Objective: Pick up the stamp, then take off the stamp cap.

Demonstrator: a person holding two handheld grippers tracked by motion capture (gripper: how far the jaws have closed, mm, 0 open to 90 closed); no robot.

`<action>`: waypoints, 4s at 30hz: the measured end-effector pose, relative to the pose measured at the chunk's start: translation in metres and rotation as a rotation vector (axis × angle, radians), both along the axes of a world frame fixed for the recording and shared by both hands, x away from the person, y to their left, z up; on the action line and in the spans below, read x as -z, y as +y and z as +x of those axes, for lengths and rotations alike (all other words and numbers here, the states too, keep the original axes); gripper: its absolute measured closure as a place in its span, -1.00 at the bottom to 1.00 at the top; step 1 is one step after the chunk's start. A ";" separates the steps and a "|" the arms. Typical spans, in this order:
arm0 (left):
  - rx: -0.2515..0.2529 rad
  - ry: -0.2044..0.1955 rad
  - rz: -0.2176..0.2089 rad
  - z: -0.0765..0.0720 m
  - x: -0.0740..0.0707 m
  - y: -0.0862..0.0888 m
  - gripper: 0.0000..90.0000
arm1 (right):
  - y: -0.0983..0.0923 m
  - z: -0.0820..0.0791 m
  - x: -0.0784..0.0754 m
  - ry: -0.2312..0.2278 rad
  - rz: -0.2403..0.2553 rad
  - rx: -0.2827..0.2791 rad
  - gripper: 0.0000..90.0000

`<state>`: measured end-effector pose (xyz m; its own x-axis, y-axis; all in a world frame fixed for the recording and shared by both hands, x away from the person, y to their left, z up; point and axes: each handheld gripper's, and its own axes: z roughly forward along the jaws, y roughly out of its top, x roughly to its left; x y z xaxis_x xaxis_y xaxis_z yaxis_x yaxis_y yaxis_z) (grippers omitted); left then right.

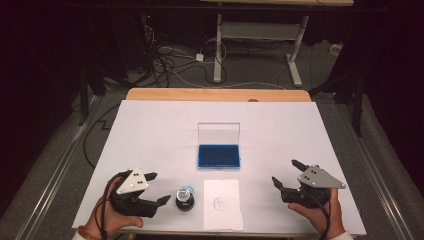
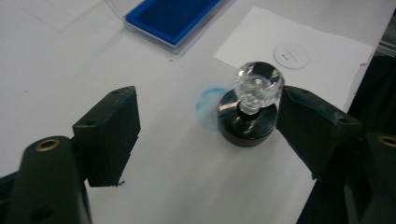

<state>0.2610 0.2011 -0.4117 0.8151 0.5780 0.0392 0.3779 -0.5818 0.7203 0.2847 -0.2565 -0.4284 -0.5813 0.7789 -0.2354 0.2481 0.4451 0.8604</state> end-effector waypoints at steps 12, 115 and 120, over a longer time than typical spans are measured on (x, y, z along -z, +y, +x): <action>0.068 0.100 0.081 0.021 0.028 -0.040 -0.55 | 0.006 0.001 0.005 0.003 -0.052 -0.007 -0.49; 0.053 -0.080 0.024 0.048 -0.017 -0.025 0.22 | 0.004 -0.002 0.008 0.006 -0.077 -0.031 -0.49; 0.066 -0.085 0.023 0.053 -0.019 -0.030 0.22 | 0.006 -0.001 0.008 0.007 -0.076 -0.027 -0.56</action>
